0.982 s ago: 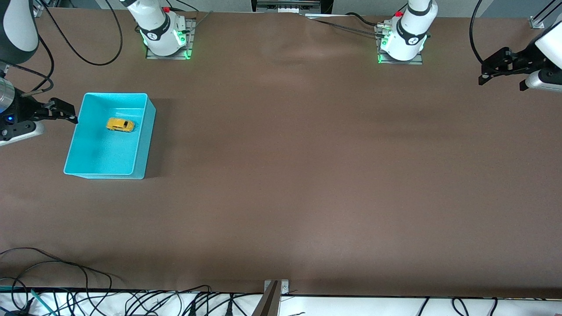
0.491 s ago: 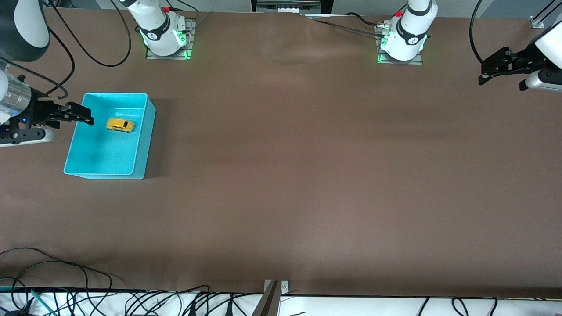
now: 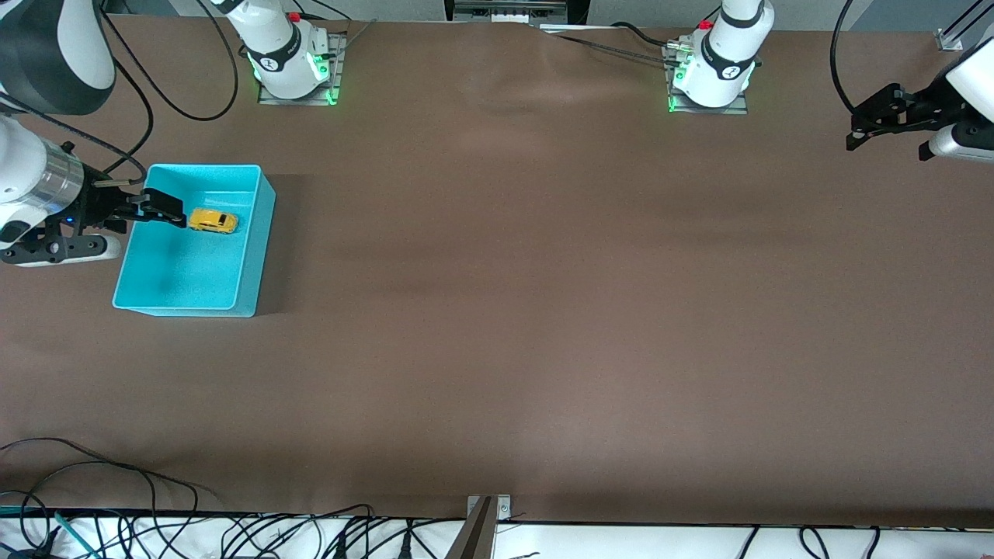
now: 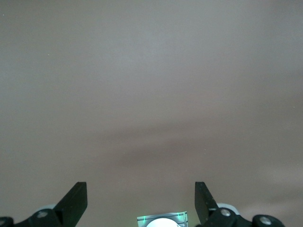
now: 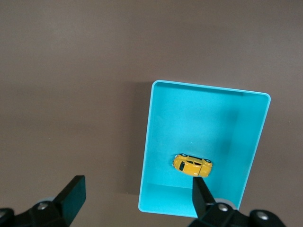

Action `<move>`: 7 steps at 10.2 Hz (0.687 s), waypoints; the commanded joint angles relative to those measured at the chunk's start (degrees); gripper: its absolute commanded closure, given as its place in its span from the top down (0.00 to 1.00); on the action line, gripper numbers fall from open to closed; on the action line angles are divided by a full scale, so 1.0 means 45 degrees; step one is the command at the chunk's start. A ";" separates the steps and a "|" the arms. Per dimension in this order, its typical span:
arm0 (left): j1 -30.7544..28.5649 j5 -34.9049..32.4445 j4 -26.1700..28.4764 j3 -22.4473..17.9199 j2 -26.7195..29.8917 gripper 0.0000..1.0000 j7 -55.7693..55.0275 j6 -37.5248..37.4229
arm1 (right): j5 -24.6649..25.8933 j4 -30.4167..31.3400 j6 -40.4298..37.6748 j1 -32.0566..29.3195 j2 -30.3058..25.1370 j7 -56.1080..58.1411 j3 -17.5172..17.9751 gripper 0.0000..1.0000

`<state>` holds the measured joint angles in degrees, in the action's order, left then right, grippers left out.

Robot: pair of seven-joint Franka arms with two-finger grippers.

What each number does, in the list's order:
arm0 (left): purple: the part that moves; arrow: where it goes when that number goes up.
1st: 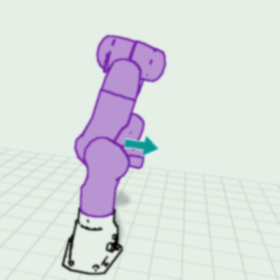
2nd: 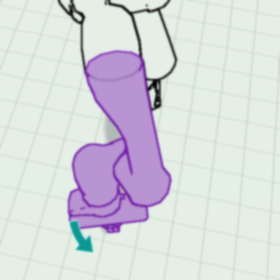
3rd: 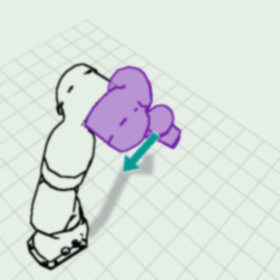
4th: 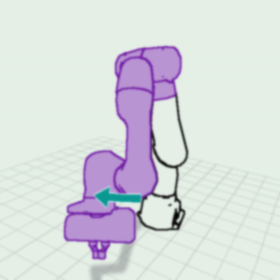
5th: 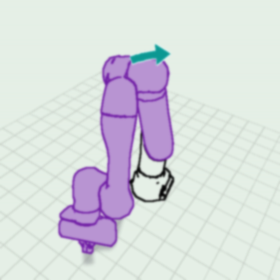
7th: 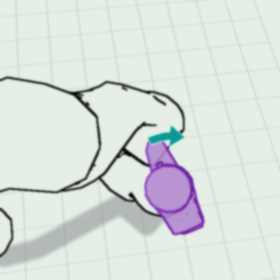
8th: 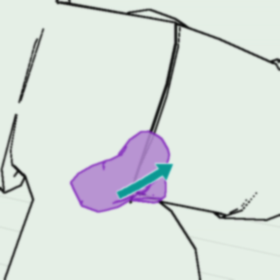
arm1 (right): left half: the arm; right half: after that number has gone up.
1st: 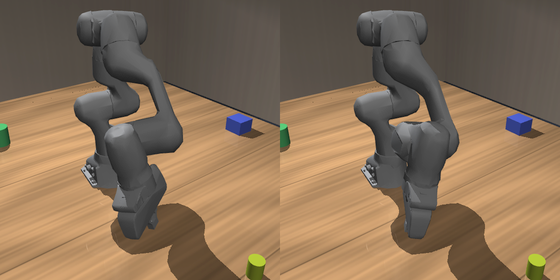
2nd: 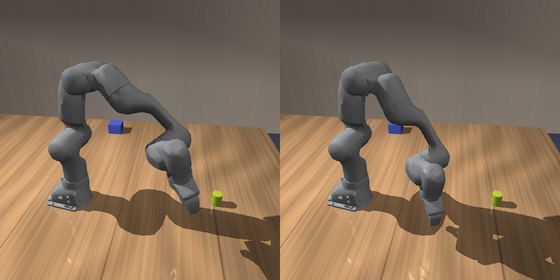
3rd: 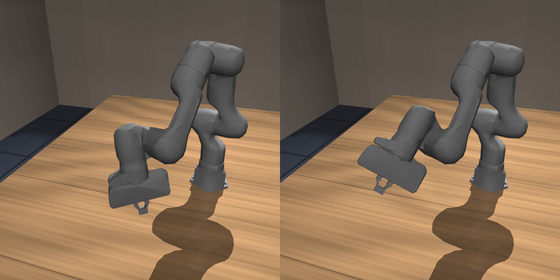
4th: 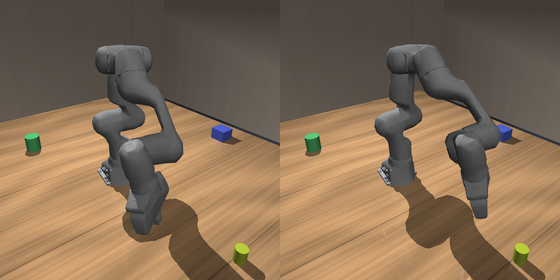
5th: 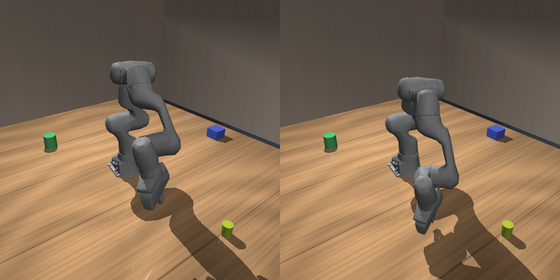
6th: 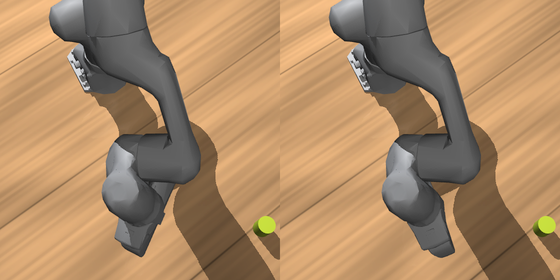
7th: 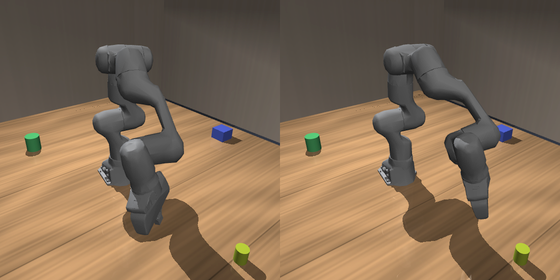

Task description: Wind up and store yellow beetle car

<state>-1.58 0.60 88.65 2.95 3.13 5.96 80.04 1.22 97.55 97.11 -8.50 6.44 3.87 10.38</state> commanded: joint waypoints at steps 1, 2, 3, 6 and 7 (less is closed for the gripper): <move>-0.0098 0.0296 -0.0384 0.0047 -0.0148 1.00 -0.0113 -0.0170 | -0.0096 -0.0115 -0.0155 0.1769 -0.0064 -0.0177 -0.2068 1.00; -0.0098 0.0277 -0.0384 0.0047 -0.0148 1.00 -0.0113 -0.0151 | -0.0057 0.0040 -0.0078 0.1773 -0.0142 -0.0177 -0.2073 1.00; -0.0098 0.0277 -0.0384 0.0047 -0.0167 1.00 -0.0113 -0.0170 | -0.0038 0.0080 0.0000 0.1850 -0.0162 -0.0197 -0.2073 1.00; -0.0098 0.0277 -0.0384 0.0047 -0.0167 1.00 -0.0113 -0.0170 | -0.0018 -0.0074 -0.0018 0.1910 -0.0085 -0.0139 -0.2112 1.00; -0.0098 0.0277 -0.0384 0.0047 -0.0148 1.00 -0.0113 -0.0170 | -0.0057 -0.0075 0.0020 0.1871 -0.0065 -0.0177 -0.2112 1.00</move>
<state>-1.58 0.60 88.65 2.95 3.13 5.96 80.04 1.23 97.55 97.13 -0.70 6.40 3.69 1.78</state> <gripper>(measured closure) 0.000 0.000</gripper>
